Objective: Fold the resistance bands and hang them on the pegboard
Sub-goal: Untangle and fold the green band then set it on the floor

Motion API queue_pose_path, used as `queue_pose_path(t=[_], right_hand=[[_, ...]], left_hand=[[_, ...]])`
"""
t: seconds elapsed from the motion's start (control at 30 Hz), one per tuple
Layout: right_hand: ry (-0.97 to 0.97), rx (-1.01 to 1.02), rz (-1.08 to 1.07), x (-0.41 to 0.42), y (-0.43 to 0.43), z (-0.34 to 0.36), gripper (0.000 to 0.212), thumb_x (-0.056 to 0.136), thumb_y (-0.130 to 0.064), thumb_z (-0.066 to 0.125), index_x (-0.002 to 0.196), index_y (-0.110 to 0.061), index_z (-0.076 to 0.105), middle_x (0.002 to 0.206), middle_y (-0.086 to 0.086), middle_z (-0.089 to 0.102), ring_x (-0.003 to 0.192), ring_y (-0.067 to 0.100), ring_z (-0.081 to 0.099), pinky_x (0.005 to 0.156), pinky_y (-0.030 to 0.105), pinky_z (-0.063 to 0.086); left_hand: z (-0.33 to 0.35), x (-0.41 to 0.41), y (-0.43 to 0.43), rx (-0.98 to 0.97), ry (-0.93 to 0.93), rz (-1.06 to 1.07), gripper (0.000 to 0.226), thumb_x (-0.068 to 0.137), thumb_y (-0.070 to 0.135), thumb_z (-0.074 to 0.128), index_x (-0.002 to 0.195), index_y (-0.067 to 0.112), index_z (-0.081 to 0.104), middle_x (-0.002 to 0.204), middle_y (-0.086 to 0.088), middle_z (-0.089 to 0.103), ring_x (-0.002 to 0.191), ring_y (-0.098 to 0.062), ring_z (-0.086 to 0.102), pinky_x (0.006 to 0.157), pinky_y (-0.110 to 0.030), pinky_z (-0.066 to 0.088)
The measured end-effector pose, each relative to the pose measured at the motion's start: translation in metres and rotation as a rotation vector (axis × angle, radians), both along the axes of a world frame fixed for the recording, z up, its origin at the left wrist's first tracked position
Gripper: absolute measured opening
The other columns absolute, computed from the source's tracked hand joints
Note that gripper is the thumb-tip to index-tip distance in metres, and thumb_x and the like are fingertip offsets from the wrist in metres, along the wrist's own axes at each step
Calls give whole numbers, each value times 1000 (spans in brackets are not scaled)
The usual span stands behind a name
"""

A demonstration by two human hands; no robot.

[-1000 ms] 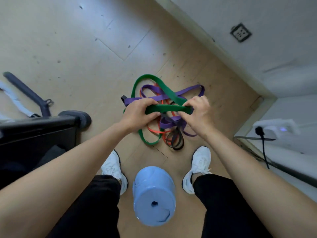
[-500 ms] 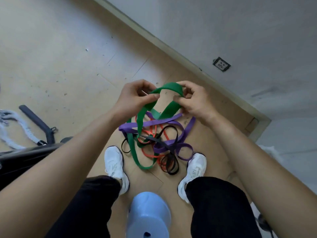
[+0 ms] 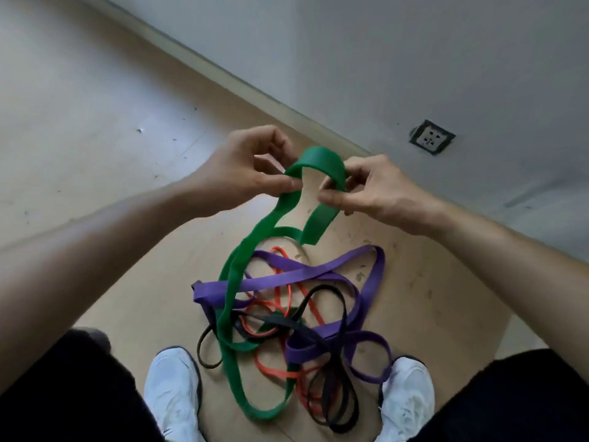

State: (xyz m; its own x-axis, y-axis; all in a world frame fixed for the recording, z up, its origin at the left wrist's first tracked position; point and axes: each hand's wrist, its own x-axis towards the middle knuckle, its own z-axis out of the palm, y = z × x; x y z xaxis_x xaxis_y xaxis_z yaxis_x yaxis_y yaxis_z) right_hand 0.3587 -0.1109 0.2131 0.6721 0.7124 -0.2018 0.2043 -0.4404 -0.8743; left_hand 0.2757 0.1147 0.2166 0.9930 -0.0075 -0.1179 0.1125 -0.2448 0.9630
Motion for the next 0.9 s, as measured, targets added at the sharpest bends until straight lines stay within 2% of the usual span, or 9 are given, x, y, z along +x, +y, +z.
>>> queue_pose_path(t=[0.1, 0.23, 0.33, 0.47, 0.57, 0.67, 0.77, 0.83, 0.9], right_hand=[[-17, 110, -32, -15, -3, 18, 46, 76, -43, 79, 112, -16, 72, 99, 12, 75, 87, 25, 75, 73, 44, 64], [-81, 259, -120, -38, -7, 51, 59, 82, -34, 77, 136, -17, 58, 110, 12, 71, 91, 26, 76, 71, 41, 65], [-122, 286, -169, -48, -19, 67, 59, 88, -26, 76, 142, -18, 54, 110, 13, 67, 90, 29, 76, 71, 43, 65], [-176, 332, -191, -58, -35, 86, 51, 91, -20, 74, 139, -17, 57, 110, 16, 65, 86, 29, 76, 69, 42, 64], [-196, 361, -206, -60, -39, 95, 34, 92, -16, 72, 124, -6, 63, 98, 12, 65, 82, 26, 76, 67, 40, 64], [-162, 423, -292, -50, -46, 98, 22, 92, -12, 72, 108, 0, 65, 93, 15, 66, 77, 28, 76, 65, 38, 63], [-95, 497, -372, -35, -52, 102, 21, 86, -19, 75, 98, -5, 66, 85, 10, 65, 75, 28, 75, 66, 36, 63], [-43, 555, -407, -24, -57, 102, 20, 80, -23, 76, 91, -9, 67, 79, 5, 64, 71, 25, 73, 65, 35, 62], [8, 595, -451, -13, -64, 98, 17, 79, -22, 75, 87, -11, 67, 77, 5, 62, 68, 21, 71, 63, 32, 61]], left_hand=[[6, -2, -6, -24, -89, 3, 25, 82, -2, 79, 98, 8, 62, 98, -18, 70, 83, -25, 75, 73, -32, 62], [21, -14, -32, -103, -131, -37, 26, 84, 2, 78, 103, 7, 61, 103, -21, 71, 90, -29, 76, 82, -42, 63], [36, -29, -43, -175, -129, -49, 32, 85, 2, 78, 112, 5, 63, 110, -19, 71, 98, -32, 74, 92, -47, 60], [51, -46, -62, -228, -146, -52, 42, 86, 3, 77, 125, 3, 60, 120, -19, 70, 106, -32, 73, 95, -41, 59], [50, -45, -76, -271, -164, -15, 48, 82, 8, 82, 125, 9, 61, 122, -18, 68, 109, -31, 72, 95, -41, 59], [38, -34, -83, -150, -158, -22, 62, 73, 27, 91, 125, 18, 58, 124, -11, 67, 111, -26, 70, 95, -43, 59], [18, -22, -93, 8, -115, -67, 72, 75, 28, 90, 134, 24, 49, 121, -2, 66, 110, -16, 68, 94, -35, 60], [3, -11, -99, 61, -130, -76, 64, 79, 26, 87, 133, 24, 52, 110, 2, 67, 101, -12, 68, 89, -31, 59], [-9, 2, -101, 126, -170, -57, 41, 84, 20, 80, 119, 22, 58, 92, 5, 62, 82, -10, 62, 75, -31, 53]])
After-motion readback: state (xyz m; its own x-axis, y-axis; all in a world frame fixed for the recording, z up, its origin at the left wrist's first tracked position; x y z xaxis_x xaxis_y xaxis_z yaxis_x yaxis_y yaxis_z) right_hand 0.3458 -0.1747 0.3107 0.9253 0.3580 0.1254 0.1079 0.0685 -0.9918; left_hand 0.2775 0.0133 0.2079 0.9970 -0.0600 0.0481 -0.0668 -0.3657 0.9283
